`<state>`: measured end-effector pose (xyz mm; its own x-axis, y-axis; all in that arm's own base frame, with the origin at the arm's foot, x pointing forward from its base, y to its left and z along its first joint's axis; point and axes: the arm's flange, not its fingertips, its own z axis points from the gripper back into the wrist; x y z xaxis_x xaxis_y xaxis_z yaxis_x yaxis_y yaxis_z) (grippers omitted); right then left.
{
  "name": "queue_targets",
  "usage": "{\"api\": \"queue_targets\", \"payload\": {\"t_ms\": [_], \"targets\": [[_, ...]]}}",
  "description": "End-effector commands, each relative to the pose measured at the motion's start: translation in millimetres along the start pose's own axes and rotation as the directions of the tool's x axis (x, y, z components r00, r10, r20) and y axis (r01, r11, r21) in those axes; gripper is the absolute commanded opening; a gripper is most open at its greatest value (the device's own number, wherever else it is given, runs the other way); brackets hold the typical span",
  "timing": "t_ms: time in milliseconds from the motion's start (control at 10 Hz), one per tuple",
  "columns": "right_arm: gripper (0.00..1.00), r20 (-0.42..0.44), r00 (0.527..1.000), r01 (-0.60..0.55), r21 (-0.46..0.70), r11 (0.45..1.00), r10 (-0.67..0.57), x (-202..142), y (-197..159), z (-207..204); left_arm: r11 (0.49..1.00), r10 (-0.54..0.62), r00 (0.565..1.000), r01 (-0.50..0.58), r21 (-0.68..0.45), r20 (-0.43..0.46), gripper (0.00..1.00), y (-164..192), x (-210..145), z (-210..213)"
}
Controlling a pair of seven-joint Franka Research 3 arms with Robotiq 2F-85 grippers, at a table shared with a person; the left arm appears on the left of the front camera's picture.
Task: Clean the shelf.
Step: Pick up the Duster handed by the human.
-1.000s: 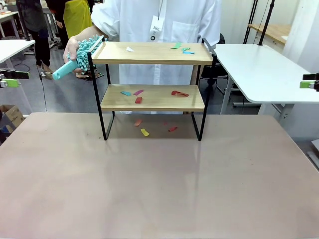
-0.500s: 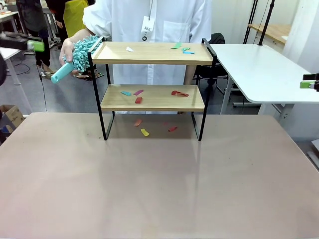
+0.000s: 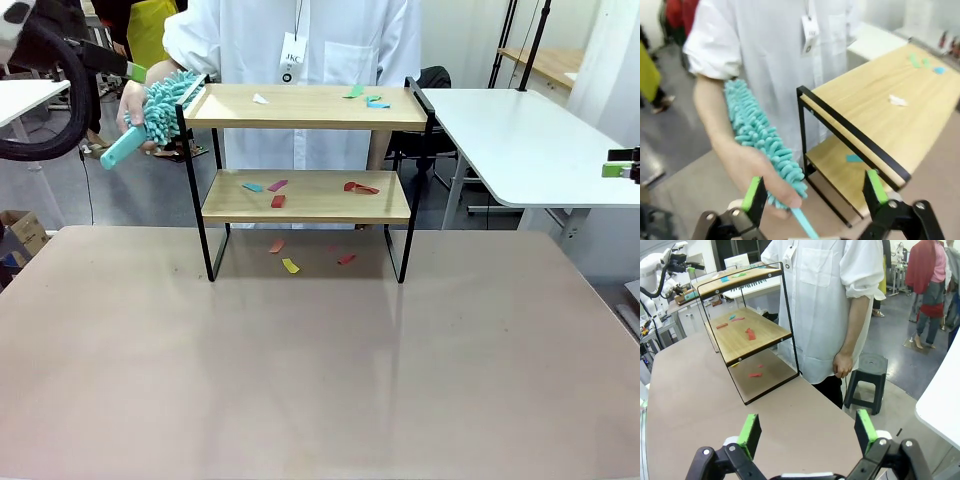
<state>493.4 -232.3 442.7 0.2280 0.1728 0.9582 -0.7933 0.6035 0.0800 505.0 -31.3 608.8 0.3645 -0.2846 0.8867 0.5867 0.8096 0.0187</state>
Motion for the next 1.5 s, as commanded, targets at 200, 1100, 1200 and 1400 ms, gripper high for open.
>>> {"api": "queue_targets", "payload": {"t_ms": [200, 1100, 1200, 1400], "targets": [[1.0, -0.005, 1.0, -0.006, -0.001, 1.0, 0.006, 2, 1, 0, 0.999, 0.008, 1.0, -0.007, 0.037, -0.022, 1.0, -6, 6, 7], [1.0, -0.005, 1.0, -0.006, -0.001, 1.0, 0.006, 2, 1, 0, 0.949, 0.236, 0.92, -0.149, 0.279, -0.312, 1.0, -65, 24, 18], [1.0, -0.005, 1.0, -0.006, -0.001, 1.0, 0.006, 2, 1, 0, 0.936, 0.259, 0.907, -0.151, 0.317, -0.332, 1.0, -66, 20, 19], [1.0, -0.005, 1.0, -0.006, -0.001, 1.0, 0.006, 2, 1, 0, 0.922, 0.304, 0.879, -0.175, 0.345, -0.367, 1.0, -63, 8, 16]]}}
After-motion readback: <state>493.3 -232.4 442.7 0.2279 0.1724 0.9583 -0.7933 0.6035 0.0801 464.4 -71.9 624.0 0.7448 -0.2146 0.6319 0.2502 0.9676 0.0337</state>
